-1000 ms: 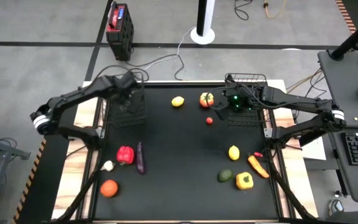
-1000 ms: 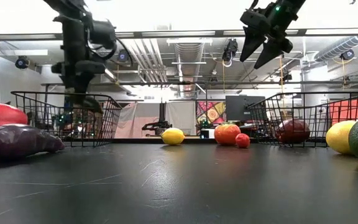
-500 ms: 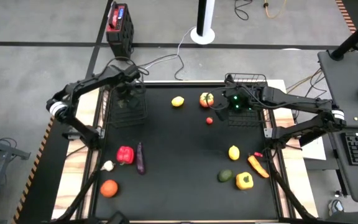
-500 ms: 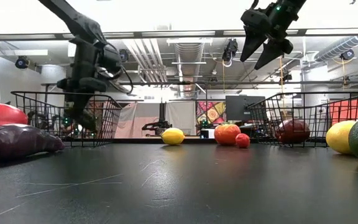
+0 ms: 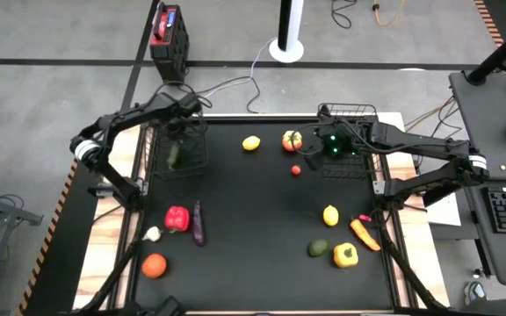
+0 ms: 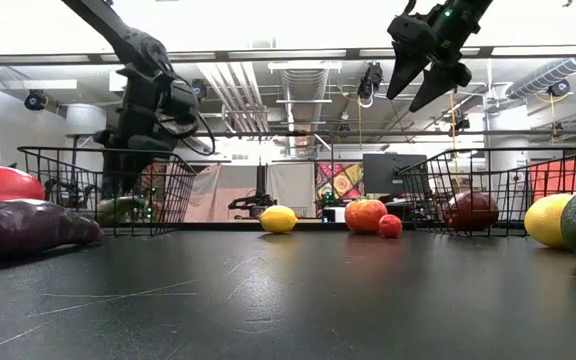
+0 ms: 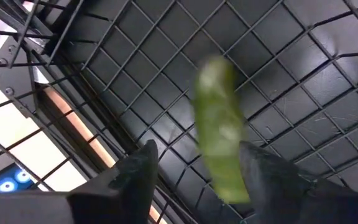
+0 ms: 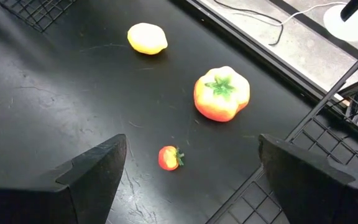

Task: Sort produce into baskets
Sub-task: Put the green chili pepper into the left wire basket, then put the green lime into the right wire basket

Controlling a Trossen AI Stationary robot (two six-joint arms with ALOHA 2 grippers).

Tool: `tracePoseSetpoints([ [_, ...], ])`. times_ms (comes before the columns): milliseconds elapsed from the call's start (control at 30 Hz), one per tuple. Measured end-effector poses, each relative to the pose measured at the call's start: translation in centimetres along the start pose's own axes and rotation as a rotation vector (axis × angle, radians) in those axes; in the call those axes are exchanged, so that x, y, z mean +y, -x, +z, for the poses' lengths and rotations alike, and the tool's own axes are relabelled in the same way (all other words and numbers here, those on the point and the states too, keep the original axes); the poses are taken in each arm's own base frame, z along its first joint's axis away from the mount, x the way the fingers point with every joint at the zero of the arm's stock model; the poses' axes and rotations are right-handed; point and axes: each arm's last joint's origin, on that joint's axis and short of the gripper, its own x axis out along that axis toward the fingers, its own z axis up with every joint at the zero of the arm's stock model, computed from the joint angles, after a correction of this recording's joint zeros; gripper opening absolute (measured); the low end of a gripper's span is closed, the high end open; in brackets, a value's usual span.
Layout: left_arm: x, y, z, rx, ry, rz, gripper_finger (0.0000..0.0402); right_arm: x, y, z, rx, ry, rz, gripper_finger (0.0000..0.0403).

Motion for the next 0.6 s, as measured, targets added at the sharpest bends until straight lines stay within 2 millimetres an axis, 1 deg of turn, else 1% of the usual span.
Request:
tracePoseSetpoints([
  [67, 0.0, 0.3, -0.1, -0.013, 0.006, -0.002, 0.0215, 0.0, 0.0, 0.0, -0.001, 0.000, 0.000, 0.0353],
  [167, -0.3, 1.3, -0.7, -0.046, 0.017, -0.006, 0.0223, 0.0, 0.0, 0.0, -0.004, -0.006, 0.001, 0.0353],
  [300, -1.1, 3.6, -2.0, -0.142, 0.025, -0.022, 0.0223, 0.1, 0.0, 0.2, -0.018, -0.012, 0.007, 0.0353],
  [433, -2.0, 6.5, -3.9, -0.287, 0.022, -0.033, 0.0223, 0.2, 0.0, 0.4, -0.038, -0.034, 0.016, 0.0353],
  [600, -3.1, 9.9, -7.3, -0.479, 0.042, -0.013, 0.0223, 0.6, 0.1, 0.2, -0.037, -0.039, 0.029, 0.0353],
])
